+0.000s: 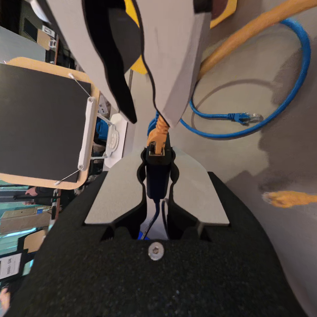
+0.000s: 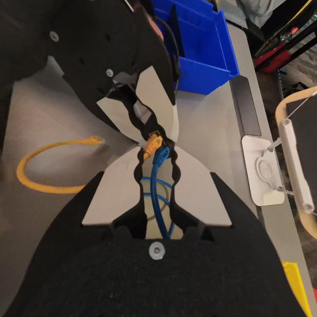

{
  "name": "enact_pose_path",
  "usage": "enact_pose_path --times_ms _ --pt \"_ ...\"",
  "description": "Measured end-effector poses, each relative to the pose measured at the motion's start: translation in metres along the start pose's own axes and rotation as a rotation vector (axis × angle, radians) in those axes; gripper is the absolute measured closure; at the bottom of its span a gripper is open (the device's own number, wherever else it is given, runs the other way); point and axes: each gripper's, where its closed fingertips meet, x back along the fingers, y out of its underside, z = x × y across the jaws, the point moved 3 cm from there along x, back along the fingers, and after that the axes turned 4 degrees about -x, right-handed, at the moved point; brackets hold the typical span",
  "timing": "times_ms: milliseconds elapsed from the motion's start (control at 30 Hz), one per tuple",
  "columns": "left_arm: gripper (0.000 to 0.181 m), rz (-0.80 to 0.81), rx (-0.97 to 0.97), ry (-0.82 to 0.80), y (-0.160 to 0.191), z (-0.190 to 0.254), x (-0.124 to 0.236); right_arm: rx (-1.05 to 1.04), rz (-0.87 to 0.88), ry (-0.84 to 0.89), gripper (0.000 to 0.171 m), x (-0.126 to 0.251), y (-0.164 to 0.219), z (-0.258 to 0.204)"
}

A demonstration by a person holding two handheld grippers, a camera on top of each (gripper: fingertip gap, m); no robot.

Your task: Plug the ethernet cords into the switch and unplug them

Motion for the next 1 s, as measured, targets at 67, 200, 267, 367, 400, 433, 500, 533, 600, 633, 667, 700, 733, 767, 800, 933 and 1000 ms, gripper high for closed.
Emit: enact_pose_path --times_ms 67,200,267,367,400,433,500,533,600,633,667,700,733,767,800,933,1000 --pt "0.157 0.040 0.040 0.024 -0.004 0.003 0.003 -0.032 0.026 -0.026 0.139 0.005 0.000 -0.001" --pt "0.157 -0.019 0.018 0.031 -0.003 0.008 -0.005 0.133 -0.055 0.043 0.149 0.001 0.009 -0.007" --pt "0.157 -0.053 -0.009 0.019 -0.003 0.009 -0.008 0.216 -0.083 0.102 0.154 -0.003 0.006 -0.012" --pt "0.157 -0.069 -0.029 0.006 -0.007 0.011 -0.008 0.172 -0.100 0.120 0.152 -0.006 0.003 -0.010" --pt "0.157 -0.082 -0.026 0.006 -0.006 0.011 -0.008 0.149 -0.102 0.111 0.151 -0.006 0.004 -0.009" --pt "0.157 -0.086 -0.019 0.007 -0.006 0.012 -0.008 0.138 -0.098 0.098 0.153 -0.007 0.005 -0.010" --pt "0.158 -0.088 -0.011 0.016 -0.006 0.013 -0.008 0.148 -0.084 0.107 0.154 -0.006 0.004 -0.012" --pt "0.158 -0.099 -0.004 0.030 -0.005 0.014 -0.009 0.149 -0.063 0.105 0.153 -0.004 0.002 -0.013" --pt "0.158 -0.132 0.006 0.035 0.001 0.014 -0.010 0.074 0.014 0.047 0.149 0.005 -0.007 -0.017" --pt "0.158 -0.134 0.006 0.039 0.003 0.014 -0.011 0.040 0.023 0.016 0.146 0.008 -0.007 -0.017" --pt "0.158 -0.127 0.014 0.045 0.003 0.015 -0.011 0.030 -0.013 0.019 0.142 0.008 -0.003 -0.014" --pt "0.158 -0.114 0.023 0.054 0.001 0.016 -0.010 0.043 -0.055 0.029 0.139 0.006 0.002 -0.012" --pt "0.158 -0.107 0.021 0.059 -0.002 0.016 -0.010 0.055 -0.078 0.011 0.140 0.002 0.006 -0.015" --pt "0.158 -0.110 0.003 0.058 -0.004 0.017 -0.010 0.056 -0.085 -0.017 0.140 -0.002 0.006 -0.019" --pt "0.158 -0.118 -0.022 0.044 -0.006 0.017 -0.011 0.058 -0.096 -0.020 0.144 -0.006 0.008 -0.020" --pt "0.158 -0.139 -0.044 0.016 -0.010 0.019 -0.009 0.105 -0.136 0.010 0.151 -0.012 0.022 -0.020" --pt "0.157 -0.125 -0.010 0.022 -0.010 0.021 -0.008 0.121 -0.132 0.023 0.152 -0.011 0.023 -0.021"
